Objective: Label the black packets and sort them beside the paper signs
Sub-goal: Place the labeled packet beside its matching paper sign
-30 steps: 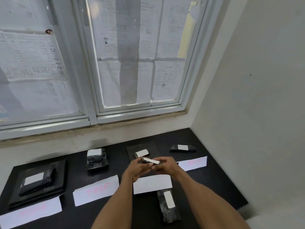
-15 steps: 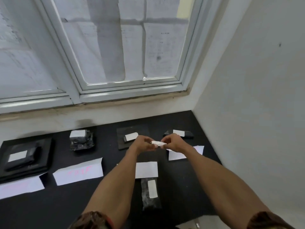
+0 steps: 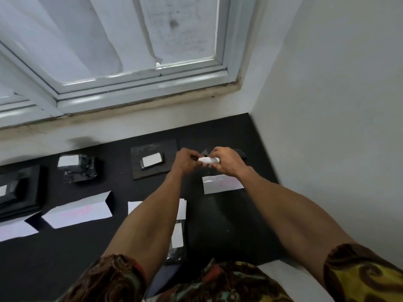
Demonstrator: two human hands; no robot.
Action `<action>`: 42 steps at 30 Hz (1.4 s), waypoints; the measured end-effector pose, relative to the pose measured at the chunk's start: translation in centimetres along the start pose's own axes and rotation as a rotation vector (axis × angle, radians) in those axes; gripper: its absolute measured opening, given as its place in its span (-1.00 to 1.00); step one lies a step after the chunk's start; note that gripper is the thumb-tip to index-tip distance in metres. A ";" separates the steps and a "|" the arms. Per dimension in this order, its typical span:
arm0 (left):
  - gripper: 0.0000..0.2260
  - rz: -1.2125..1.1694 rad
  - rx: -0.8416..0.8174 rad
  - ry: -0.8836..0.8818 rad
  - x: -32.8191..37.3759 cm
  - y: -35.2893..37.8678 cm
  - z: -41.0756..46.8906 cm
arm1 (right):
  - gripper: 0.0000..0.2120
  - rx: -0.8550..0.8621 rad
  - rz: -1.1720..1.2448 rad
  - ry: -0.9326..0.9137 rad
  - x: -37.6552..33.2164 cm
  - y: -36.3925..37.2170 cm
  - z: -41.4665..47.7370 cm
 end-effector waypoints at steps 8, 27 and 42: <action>-0.81 0.220 -0.007 0.034 1.1 1.5 4.9 | -0.59 0.042 -0.091 0.056 4.6 -1.0 2.5; -0.74 0.478 -0.062 -0.014 1.0 6.4 10.1 | -0.61 0.013 -0.138 0.183 10.6 0.7 4.8; -0.69 0.369 -0.003 -0.067 -0.4 2.8 8.0 | -0.43 0.013 -0.188 0.248 9.5 0.5 4.2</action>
Point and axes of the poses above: each hand's wrist, its own z-axis towards the middle knuckle, its own y-axis out of the palm, x = y × z, the point moved 10 cm from there along z, towards the middle knuckle, and after that the axes turned 1 degree about -y, right-handed, at the moved point
